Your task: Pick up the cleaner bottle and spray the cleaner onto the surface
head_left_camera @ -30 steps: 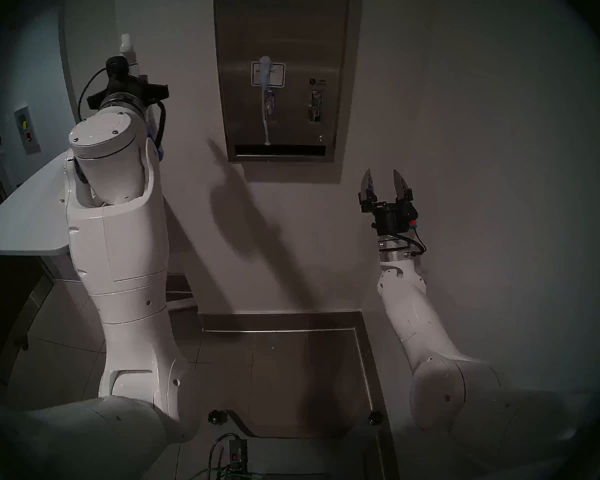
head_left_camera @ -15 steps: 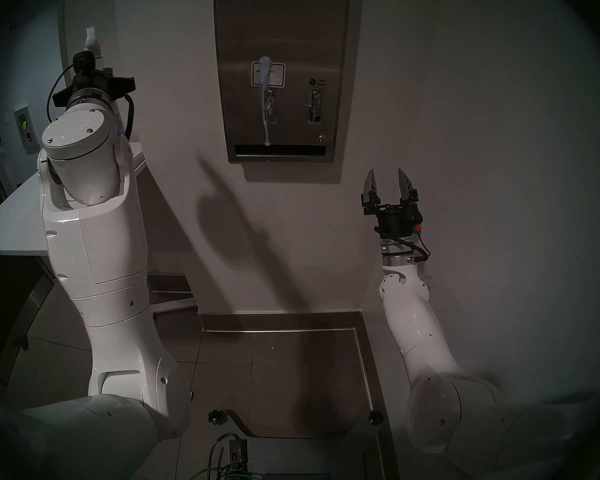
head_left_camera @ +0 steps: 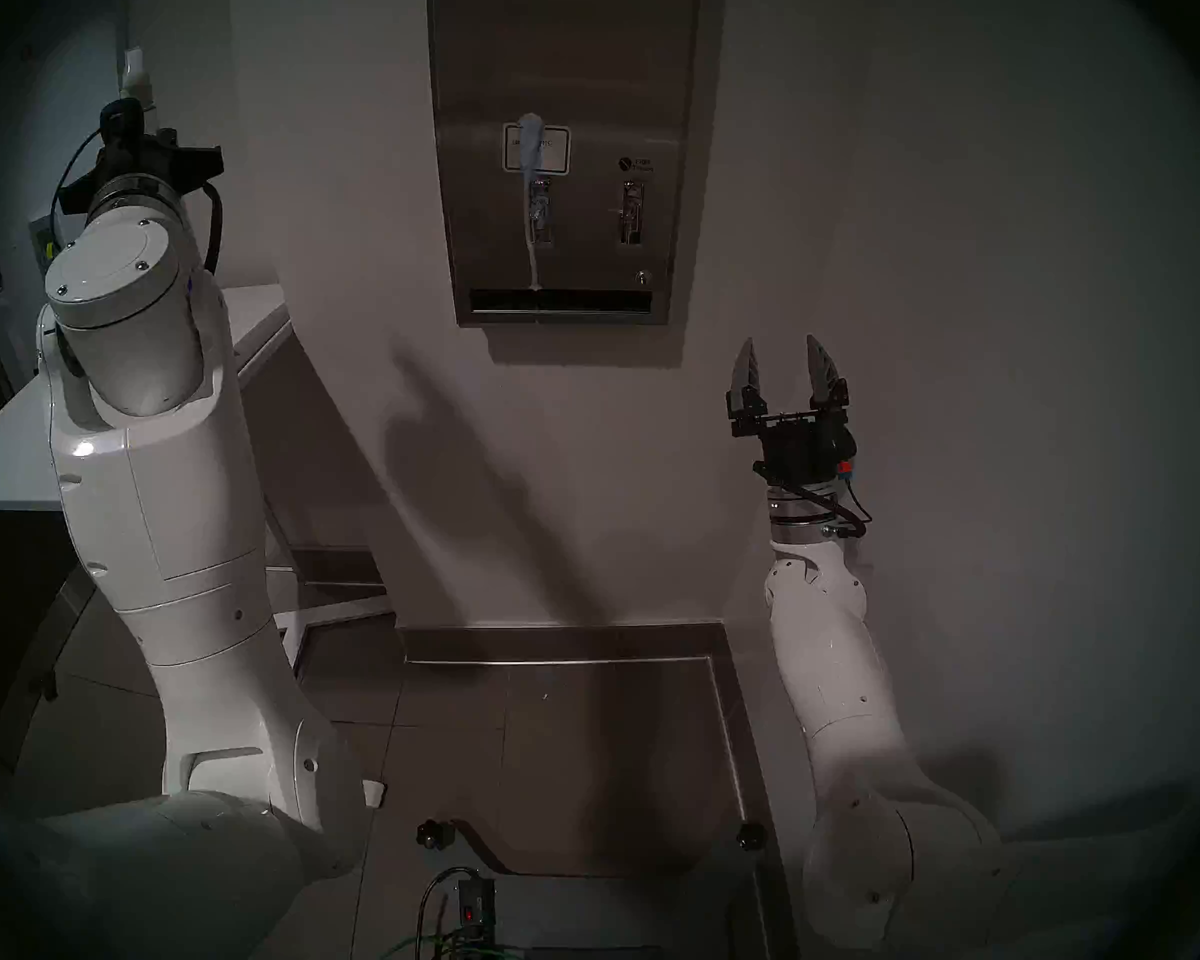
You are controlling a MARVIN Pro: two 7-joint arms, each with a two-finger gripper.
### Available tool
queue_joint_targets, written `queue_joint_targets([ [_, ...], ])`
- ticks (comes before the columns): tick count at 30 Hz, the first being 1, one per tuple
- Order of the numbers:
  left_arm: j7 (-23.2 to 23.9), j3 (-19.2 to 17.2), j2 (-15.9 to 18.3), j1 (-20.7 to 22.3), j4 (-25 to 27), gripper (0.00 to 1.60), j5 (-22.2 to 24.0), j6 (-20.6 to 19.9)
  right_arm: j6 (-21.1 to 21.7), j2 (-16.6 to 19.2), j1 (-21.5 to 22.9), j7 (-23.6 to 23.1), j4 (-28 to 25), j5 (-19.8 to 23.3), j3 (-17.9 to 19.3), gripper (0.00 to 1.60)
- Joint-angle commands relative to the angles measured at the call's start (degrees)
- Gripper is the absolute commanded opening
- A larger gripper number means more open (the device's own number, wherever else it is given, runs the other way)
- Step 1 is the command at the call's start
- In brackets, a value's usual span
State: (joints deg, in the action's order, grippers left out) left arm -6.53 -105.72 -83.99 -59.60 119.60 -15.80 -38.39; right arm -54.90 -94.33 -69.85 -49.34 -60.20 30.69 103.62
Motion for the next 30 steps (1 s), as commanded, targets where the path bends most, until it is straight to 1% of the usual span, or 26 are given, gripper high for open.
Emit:
queue_joint_targets([
  [1,0.75,0.35,1.73,1.82,3.22,0.0,-0.09,1.59,-0.1,-1.12,-1.8,0.38,-6.57,-0.62,0.03,1.6],
  [8,1.65,0.35,2.32,1.36,3.81,0.0,-0.11,1.61,-0.1,-2.26,-4.75,0.79,-11.5,-1.64,0.4,1.6],
  [13,2.52,0.52,2.87,1.1,4.02,0.0,-0.04,1.65,0.12,-2.07,-6.46,1.51,-14.52,-2.53,0.25,1.6],
  [14,2.74,0.54,3.01,1.07,4.04,0.0,-0.01,1.68,0.43,-1.94,-7.31,1.76,-16.57,-2.79,0.13,1.6],
  [15,2.94,0.47,3.11,1.03,4.14,0.0,0.09,1.74,0.15,-1.97,-6.82,1.82,-14.81,-2.82,0.16,1.6],
  [16,3.11,0.32,3.24,0.96,4.25,0.0,0.12,1.74,0.43,-1.82,-7.54,2.05,-16.52,-3.04,0.03,1.6],
  [18,3.4,-0.42,3.49,0.67,4.46,0.0,0.21,1.58,0.63,-1.65,-8.18,2.43,-17.65,-3.38,-0.14,1.6],
  [20,3.75,-1.45,3.87,0.13,4.75,0.0,0.25,1.53,1.02,-1.32,-9.24,2.98,-19.57,-3.85,-0.47,1.6],
  [21,3.87,-2.23,3.87,-0.07,4.88,0.0,0.42,1.37,1.02,-1.36,-9.29,3.15,-19.24,-3.96,-0.52,1.6],
  [22,3.98,-2.9,3.94,-0.25,5.01,0.0,0.52,1.31,1.26,-1.2,-9.74,3.38,-20.16,-4.14,-0.66,1.6],
  [25,4.4,-5.61,4.2,-0.99,5.38,0.0,0.87,1.01,2.08,-0.8,-10.98,4.12,-22.3,-4.69,-1.1,1.6],
  [26,4.4,-5.61,4.2,-0.99,5.38,0.0,0.87,1.01,2.08,-0.8,-10.98,4.12,-22.3,-4.69,-1.1,1.6],
  [27,4.8,-7.51,4.52,-1.67,5.69,0.0,1.06,0.94,2.76,-0.53,-11.83,4.7,-23.58,-5.07,-1.42,1.6],
  [30,5.33,-10.54,4.68,-2.77,6.0,0.0,1.71,0.57,3.85,-0.14,-13.08,5.56,-25.51,-5.64,-1.87,1.6],
])
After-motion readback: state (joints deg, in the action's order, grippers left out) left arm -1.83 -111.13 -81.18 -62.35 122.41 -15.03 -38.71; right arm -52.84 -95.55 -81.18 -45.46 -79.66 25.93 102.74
